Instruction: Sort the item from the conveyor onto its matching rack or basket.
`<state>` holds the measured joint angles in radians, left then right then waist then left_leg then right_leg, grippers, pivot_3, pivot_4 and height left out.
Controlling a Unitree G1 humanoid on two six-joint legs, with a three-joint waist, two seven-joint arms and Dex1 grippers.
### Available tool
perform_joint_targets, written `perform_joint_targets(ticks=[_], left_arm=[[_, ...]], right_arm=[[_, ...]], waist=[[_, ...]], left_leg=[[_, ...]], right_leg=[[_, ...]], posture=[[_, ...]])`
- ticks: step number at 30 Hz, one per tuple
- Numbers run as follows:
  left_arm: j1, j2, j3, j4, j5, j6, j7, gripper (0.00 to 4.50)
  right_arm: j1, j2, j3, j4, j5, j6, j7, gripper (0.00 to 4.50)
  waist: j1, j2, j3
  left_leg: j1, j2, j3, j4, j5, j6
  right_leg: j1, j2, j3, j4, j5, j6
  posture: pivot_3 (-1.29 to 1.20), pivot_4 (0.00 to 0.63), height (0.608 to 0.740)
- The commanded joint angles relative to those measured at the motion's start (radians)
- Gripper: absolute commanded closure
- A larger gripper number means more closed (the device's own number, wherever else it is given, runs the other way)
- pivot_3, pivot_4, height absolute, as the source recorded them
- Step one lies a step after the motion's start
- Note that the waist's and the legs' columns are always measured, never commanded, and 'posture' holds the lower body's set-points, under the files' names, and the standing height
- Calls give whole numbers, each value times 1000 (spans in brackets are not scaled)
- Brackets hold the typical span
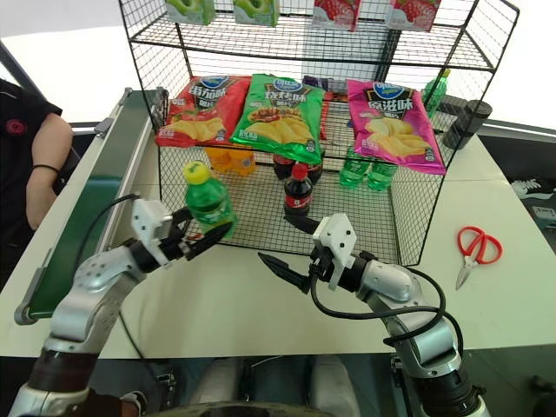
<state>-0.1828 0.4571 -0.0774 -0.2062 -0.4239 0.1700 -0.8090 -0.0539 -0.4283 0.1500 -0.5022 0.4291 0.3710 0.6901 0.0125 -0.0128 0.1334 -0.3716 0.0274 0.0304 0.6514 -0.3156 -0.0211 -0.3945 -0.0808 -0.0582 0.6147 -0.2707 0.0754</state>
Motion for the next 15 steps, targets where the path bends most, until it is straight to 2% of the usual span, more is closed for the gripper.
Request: perform_joint_targets(ticks=[1,7,15], left_arm=[[-84,-27,-71,28,-14,2,-101,1722],[-166,-55,-143,119,19,-39,-217,1722],[-204,-80,-162,187,49,-86,-299,1722]], right_arm=[[-6,12,0,-54,13,15,-26,0],[3,29,-9,-64,7,19,-70,0],[9,28,-12,-67,7,13,-95,0]], waist=[[0,0,0],[-1,0,0],[0,0,0]], left_leg=[[0,0,0,0,0,0],[0,-1,0,1,0,1],[0,2,-2,2,0,1]], right_leg=[[0,2,0,0,0,0],[0,6,0,1,0,1],[0,11,0,1,0,0]], posture=[[0,150,740],[0,150,740],[0,150,740]])
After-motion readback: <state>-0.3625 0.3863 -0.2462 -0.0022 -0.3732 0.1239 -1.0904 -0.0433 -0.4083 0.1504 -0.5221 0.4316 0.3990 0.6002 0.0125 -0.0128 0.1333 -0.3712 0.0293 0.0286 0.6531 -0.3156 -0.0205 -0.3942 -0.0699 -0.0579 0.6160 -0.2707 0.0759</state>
